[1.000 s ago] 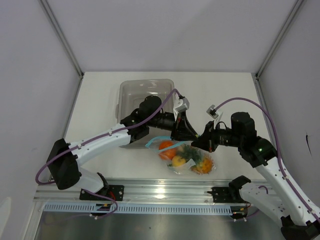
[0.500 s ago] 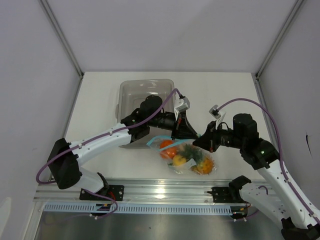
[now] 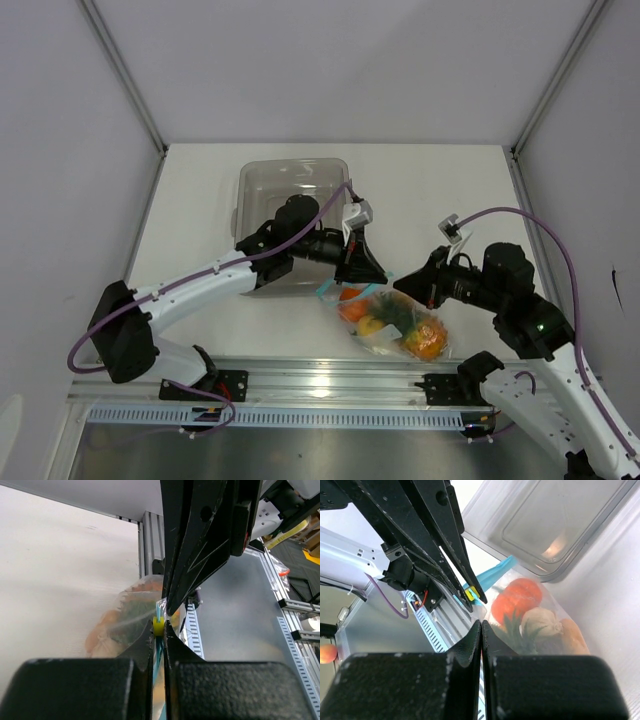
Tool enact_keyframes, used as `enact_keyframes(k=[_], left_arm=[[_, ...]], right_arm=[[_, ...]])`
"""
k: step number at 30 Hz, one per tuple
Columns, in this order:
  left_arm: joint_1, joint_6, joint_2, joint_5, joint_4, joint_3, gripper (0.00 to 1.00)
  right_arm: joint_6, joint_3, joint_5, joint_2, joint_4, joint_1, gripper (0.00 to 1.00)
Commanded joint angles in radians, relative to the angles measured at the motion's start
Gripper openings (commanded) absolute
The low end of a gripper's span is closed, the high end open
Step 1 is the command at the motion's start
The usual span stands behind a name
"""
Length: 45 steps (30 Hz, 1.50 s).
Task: Place the food in the zip-top bag and seal the zipper
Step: Zip the zipper food storage bag at the center of the board.
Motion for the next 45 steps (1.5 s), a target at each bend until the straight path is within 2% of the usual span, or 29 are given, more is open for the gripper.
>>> enact_keyframes(k=[1,5,6,7,8,9,13,21,26,30,34,38,41,45], left_arm=[[0.019,0.004,-0.032,0.057,-0.011,-0.021,0.01],[0.022,-0.033,-0.022,0.099,0.029,0.002,0.01],[0.022,-0.039,-0.018,0.105,0.035,0.011,0.00],[0.022,-0.042,-0.012,0.111,0.036,0.017,0.01],[0.022,-0.045,-0.009,0.116,0.035,0.033,0.00],[0.022,-0.046,-0.005,0.126,0.035,0.036,0.01],[0.022,-0.059,-0.005,0.142,0.053,0.045,0.01],[0.022,-0.062,-0.007,0.166,0.061,0.030,0.01],[0.022,-0.062,-0.002,0.165,0.055,0.037,0.01],[0.030,-0.065,0.005,0.130,-0.015,0.047,0.01],[0.039,-0.059,0.011,0.124,-0.088,0.047,0.01],[0.039,-0.051,-0.019,0.108,-0.094,0.005,0.01],[0.039,-0.056,-0.030,0.122,-0.082,-0.013,0.00],[0.039,-0.079,-0.033,0.143,-0.037,-0.006,0.00]], right_arm=[[0.005,0.009,-0.023,-0.004,0.087,-0.003,0.00],[-0.081,0.029,-0.152,0.052,0.026,-0.003,0.00],[-0.096,0.037,-0.236,0.067,0.010,-0.003,0.00],[-0.118,0.043,-0.266,0.082,-0.008,-0.003,0.02],[-0.126,0.052,-0.283,0.111,-0.017,-0.003,0.19],[-0.136,0.058,-0.295,0.124,-0.030,-0.001,0.23],[-0.169,0.066,-0.370,0.176,-0.044,-0.003,0.27],[-0.170,0.083,-0.448,0.260,-0.013,-0.003,0.00],[-0.136,0.080,-0.469,0.257,0.024,-0.003,0.00],[-0.091,0.066,-0.222,0.153,0.079,-0.003,0.00],[-0.025,0.038,-0.046,0.075,0.128,-0.003,0.00],[0.025,-0.005,0.015,0.032,0.165,-0.004,0.00],[0.038,-0.026,-0.023,0.029,0.196,-0.003,0.00],[-0.021,0.009,-0.236,0.127,0.145,-0.003,0.00]])
